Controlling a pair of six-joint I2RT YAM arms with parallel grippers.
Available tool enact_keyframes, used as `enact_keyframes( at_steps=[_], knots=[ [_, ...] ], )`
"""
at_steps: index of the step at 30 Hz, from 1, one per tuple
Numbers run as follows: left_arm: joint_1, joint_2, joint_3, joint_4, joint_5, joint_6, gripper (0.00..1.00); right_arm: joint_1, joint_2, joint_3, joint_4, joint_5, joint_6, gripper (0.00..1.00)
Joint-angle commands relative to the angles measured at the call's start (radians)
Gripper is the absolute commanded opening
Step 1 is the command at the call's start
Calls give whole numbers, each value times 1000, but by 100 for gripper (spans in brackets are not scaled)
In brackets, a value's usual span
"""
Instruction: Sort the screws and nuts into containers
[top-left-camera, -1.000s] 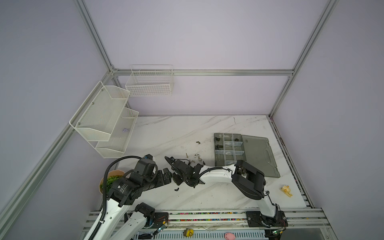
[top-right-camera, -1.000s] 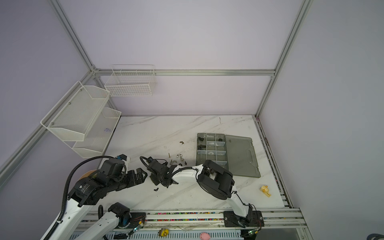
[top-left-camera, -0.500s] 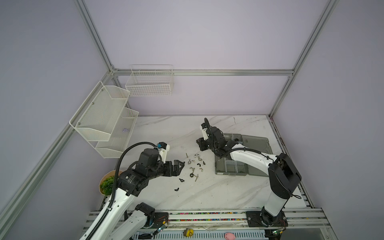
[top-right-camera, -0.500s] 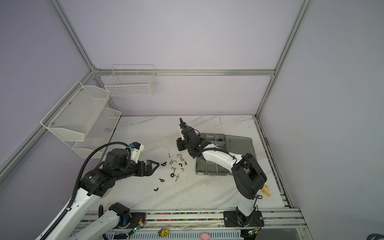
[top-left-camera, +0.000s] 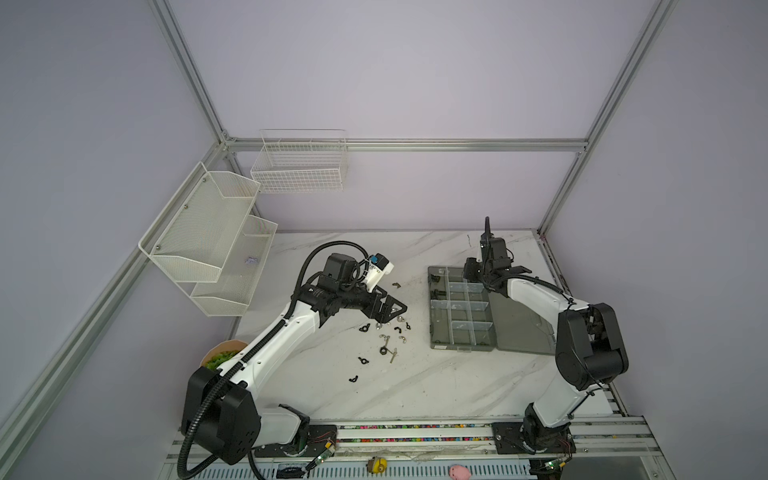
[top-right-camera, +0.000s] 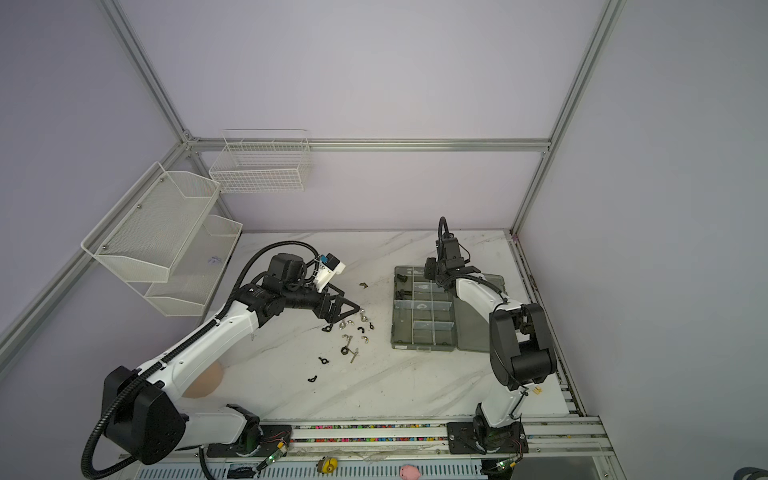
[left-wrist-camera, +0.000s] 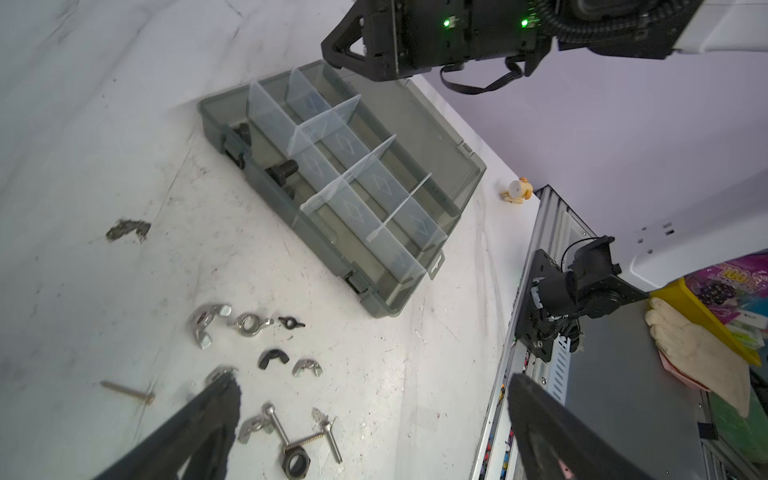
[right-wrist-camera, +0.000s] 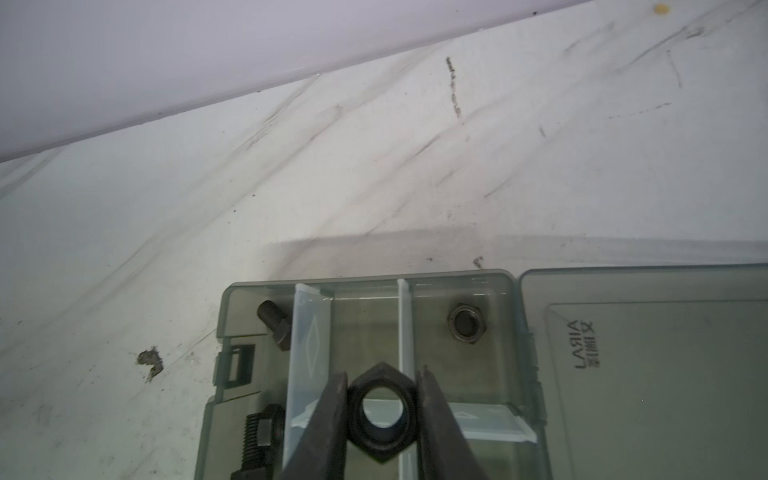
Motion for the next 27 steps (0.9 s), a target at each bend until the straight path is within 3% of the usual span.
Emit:
enact_keyframes(
  at_steps=[1,6,27],
  knots=[
    [2,-27,-40,151,73,52,100,-23,9,20,-35,16,-30,17],
    [1,-33,-69,227,34,-2,100,-39,55,32,-33,23,-42,17],
    [2,-65,-65,203,2,34,100,-48,170,74,-37,32,-51,19]
  ],
)
